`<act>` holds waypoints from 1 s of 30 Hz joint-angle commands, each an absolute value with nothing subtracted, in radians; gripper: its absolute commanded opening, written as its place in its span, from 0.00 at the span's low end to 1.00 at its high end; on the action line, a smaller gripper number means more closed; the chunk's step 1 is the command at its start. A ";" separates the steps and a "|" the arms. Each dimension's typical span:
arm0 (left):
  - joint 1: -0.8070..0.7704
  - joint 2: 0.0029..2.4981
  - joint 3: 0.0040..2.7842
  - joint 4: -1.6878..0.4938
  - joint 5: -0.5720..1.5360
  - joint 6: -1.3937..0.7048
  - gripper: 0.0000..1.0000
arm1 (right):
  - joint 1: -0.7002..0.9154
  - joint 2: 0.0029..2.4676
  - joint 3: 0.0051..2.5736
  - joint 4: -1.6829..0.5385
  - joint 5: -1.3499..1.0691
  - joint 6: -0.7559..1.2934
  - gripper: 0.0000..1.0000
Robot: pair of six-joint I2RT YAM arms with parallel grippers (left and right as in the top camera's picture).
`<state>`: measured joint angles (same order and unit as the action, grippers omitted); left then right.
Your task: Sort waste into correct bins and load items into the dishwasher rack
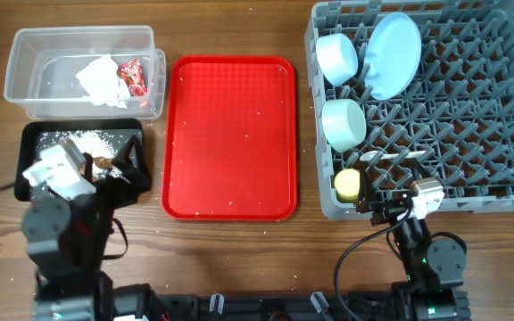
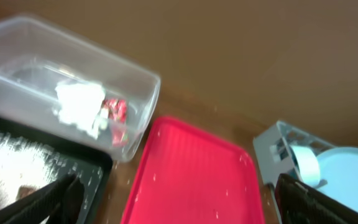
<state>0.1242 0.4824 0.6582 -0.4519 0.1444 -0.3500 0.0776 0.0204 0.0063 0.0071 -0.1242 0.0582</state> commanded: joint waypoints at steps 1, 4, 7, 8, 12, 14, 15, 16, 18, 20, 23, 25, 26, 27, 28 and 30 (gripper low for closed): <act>0.084 0.326 0.454 -0.295 0.114 -0.318 1.00 | 0.073 0.023 0.005 0.010 -0.138 0.055 1.00; 0.060 0.194 0.284 -0.166 0.113 -0.318 1.00 | 0.073 0.023 0.005 0.010 -0.138 0.054 1.00; 0.057 0.112 0.194 -0.128 0.113 -0.321 1.00 | 0.073 0.023 0.005 0.010 -0.138 0.055 1.00; 0.057 0.079 0.165 -0.127 0.110 -0.321 1.00 | 0.073 0.023 0.005 0.010 -0.138 0.055 1.00; 0.057 0.002 0.104 -0.125 0.103 -0.321 1.00 | 0.073 0.023 0.005 0.010 -0.138 0.055 1.00; 0.057 0.002 0.081 -0.094 0.101 -0.321 1.00 | 0.073 0.023 0.005 0.010 -0.138 0.055 1.00; 0.057 0.002 0.076 -0.084 0.099 -0.321 1.00 | 0.073 0.023 0.005 0.010 -0.138 0.055 1.00; 0.057 0.002 0.071 -0.067 0.099 -0.321 1.00 | 0.073 0.023 0.005 0.010 -0.138 0.055 1.00; 0.057 0.002 0.064 -0.031 0.091 -0.321 1.00 | 0.073 0.023 0.005 0.010 -0.138 0.055 1.00; 0.057 0.002 0.064 -0.012 0.087 -0.321 1.00 | 0.073 0.023 0.005 0.010 -0.138 0.056 1.00; 0.057 0.002 0.060 0.025 0.068 -0.317 1.00 | 0.073 0.023 0.005 0.010 -0.138 0.055 1.00; 0.057 0.002 0.032 0.080 0.066 -0.318 1.00 | 0.073 0.023 0.005 0.010 -0.138 0.055 1.00; 0.057 0.002 0.014 0.106 0.066 -0.318 1.00 | 0.073 0.023 0.005 0.010 -0.138 0.055 1.00; 0.054 0.002 0.006 0.108 0.066 -0.321 1.00 | 0.073 0.023 0.005 0.010 -0.138 0.055 1.00; 0.051 0.002 0.006 0.100 0.066 -0.321 1.00 | 0.073 0.023 0.005 0.010 -0.138 0.055 1.00; 0.047 0.002 0.006 0.074 0.067 -0.321 1.00 | 0.073 0.023 0.005 0.010 -0.138 0.055 1.00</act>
<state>0.0586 0.0135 0.0196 0.0929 0.0784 -0.3378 0.0776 0.0223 0.0063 0.0071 -0.1272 0.0582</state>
